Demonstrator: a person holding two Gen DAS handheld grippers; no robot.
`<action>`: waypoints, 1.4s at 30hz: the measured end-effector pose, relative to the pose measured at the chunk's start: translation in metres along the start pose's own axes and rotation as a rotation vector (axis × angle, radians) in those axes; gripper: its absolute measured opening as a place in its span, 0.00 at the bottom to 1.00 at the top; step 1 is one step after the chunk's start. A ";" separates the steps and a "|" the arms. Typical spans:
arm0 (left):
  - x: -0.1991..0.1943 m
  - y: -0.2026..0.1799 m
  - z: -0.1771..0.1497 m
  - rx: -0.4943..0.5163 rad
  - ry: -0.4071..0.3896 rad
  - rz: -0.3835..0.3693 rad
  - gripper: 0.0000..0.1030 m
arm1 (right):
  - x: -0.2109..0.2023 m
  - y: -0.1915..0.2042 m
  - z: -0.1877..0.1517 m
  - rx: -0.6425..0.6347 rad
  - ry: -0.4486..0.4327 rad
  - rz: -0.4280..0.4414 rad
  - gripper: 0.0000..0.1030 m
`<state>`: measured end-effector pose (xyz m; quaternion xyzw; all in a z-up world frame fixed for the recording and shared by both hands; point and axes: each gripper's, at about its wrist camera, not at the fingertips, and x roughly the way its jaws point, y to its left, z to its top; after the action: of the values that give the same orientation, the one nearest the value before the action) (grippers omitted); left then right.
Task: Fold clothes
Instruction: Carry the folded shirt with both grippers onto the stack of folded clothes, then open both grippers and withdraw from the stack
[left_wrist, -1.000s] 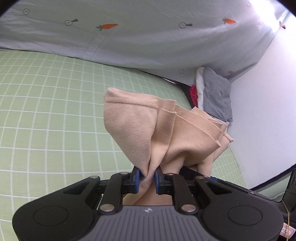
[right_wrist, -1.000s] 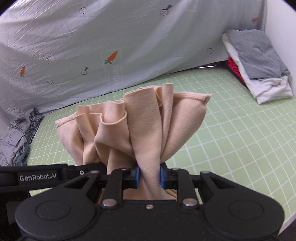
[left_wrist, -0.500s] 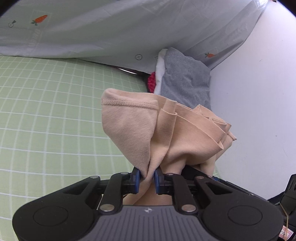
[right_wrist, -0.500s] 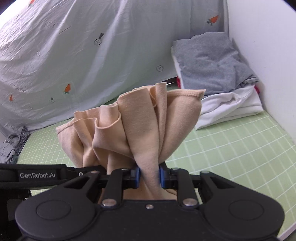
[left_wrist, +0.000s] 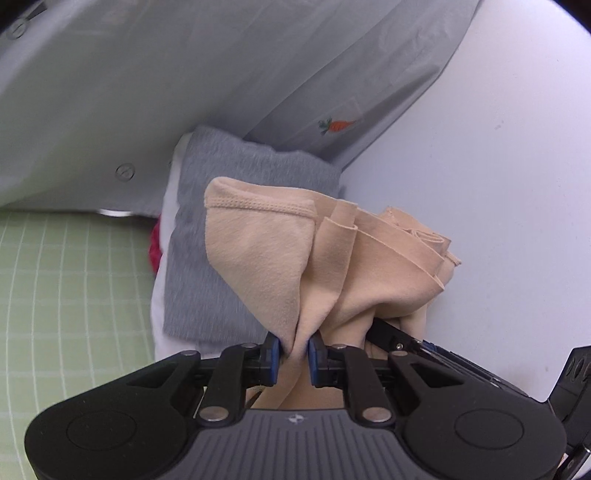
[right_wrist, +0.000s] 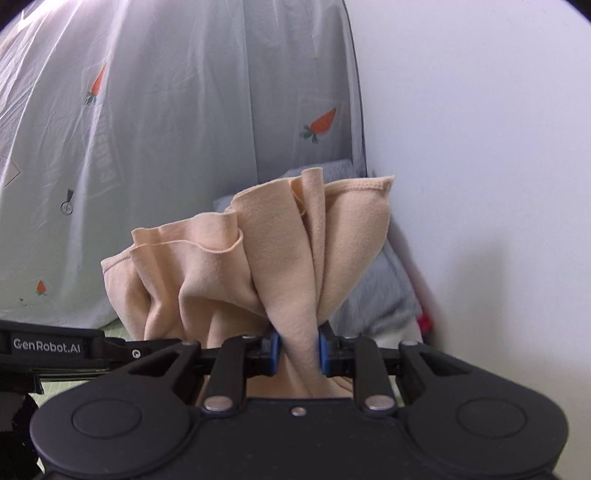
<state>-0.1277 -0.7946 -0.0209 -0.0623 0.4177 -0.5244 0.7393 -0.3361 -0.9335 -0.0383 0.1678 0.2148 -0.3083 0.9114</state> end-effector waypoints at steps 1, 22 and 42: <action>0.014 0.005 0.018 -0.012 -0.023 0.000 0.16 | 0.018 -0.001 0.017 -0.014 -0.026 -0.002 0.21; 0.161 0.086 0.089 -0.039 -0.127 0.236 0.33 | 0.241 0.015 0.056 -0.158 -0.103 -0.234 0.41; -0.099 -0.004 -0.087 0.162 -0.152 0.289 1.00 | -0.062 0.058 -0.058 -0.077 -0.013 -0.214 1.00</action>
<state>-0.2004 -0.6847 -0.0204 0.0189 0.3218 -0.4384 0.8390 -0.3606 -0.8340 -0.0469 0.1069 0.2372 -0.3964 0.8804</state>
